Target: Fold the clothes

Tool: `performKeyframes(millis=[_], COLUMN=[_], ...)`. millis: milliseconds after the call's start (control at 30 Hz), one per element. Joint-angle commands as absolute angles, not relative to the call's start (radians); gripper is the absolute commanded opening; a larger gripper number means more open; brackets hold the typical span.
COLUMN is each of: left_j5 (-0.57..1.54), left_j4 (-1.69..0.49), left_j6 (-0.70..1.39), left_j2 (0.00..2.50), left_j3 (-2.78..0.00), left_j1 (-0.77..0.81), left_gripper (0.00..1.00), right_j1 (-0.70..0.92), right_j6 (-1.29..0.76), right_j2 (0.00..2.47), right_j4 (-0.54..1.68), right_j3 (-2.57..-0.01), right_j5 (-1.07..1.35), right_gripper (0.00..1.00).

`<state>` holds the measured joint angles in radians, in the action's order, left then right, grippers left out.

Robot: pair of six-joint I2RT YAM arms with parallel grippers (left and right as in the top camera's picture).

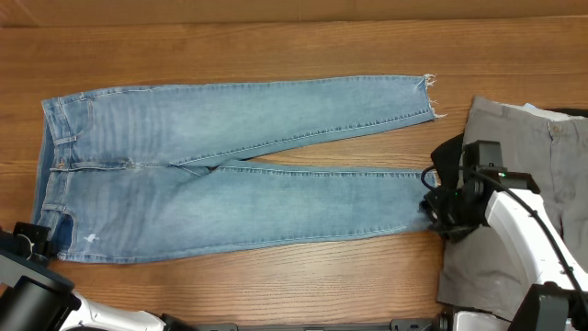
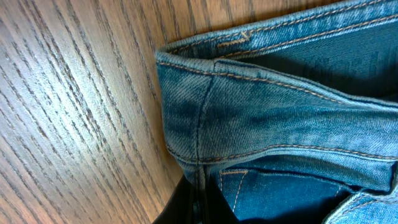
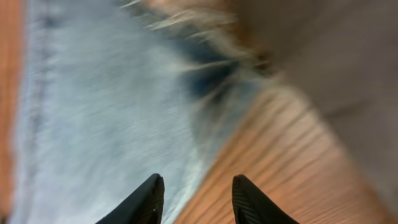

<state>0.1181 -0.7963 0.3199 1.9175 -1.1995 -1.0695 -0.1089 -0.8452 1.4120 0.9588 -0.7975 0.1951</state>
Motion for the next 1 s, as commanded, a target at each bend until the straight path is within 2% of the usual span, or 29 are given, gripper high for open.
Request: performKeyframes(millis=[0, 167, 400, 433, 467, 533, 667, 967], left_j5=[0.158, 0.159, 0.159, 0.159, 0.159, 0.159, 0.190, 0.210], left_j4=[-0.800, -0.801, -0.807, -0.807, -0.808, -0.810, -0.813, -0.944], left_j6=[0.329, 0.310, 0.310, 0.310, 0.310, 0.310, 0.287, 0.284], left_j2=[1.935, 1.935, 1.935, 1.935, 1.935, 1.935, 1.935, 1.888], left_j3=[-1.221, -1.221, -1.221, -1.221, -1.221, -1.221, -1.221, -1.303], left_j1=[-1.075, -1.075, -1.074, -1.074, -1.074, -1.074, -1.074, -1.077], left_gripper=[0.04, 0.04, 0.04, 0.04, 0.04, 0.04, 0.04, 0.04], right_j1=[-0.109, -0.109, -0.109, -0.109, -0.109, -0.109, -0.109, -0.109], right_j6=[-0.880, -0.894, -0.894, -0.894, -0.890, -0.882, -0.803, -0.698], right_j2=[1.420, 1.451, 1.544, 1.553, 1.562, 1.562, 1.544, 1.362], right_j4=[0.914, 0.777, 0.725, 0.721, 0.720, 0.730, 0.777, 1.048], right_j3=[-0.746, -0.677, -0.661, -0.661, -0.661, -0.661, -0.695, -0.926], right_j5=[0.079, 0.080, 0.080, 0.080, 0.080, 0.079, 0.078, 0.059], right_gripper=[0.39, 0.39, 0.38, 0.30, 0.18, 0.04, 0.04, 0.04])
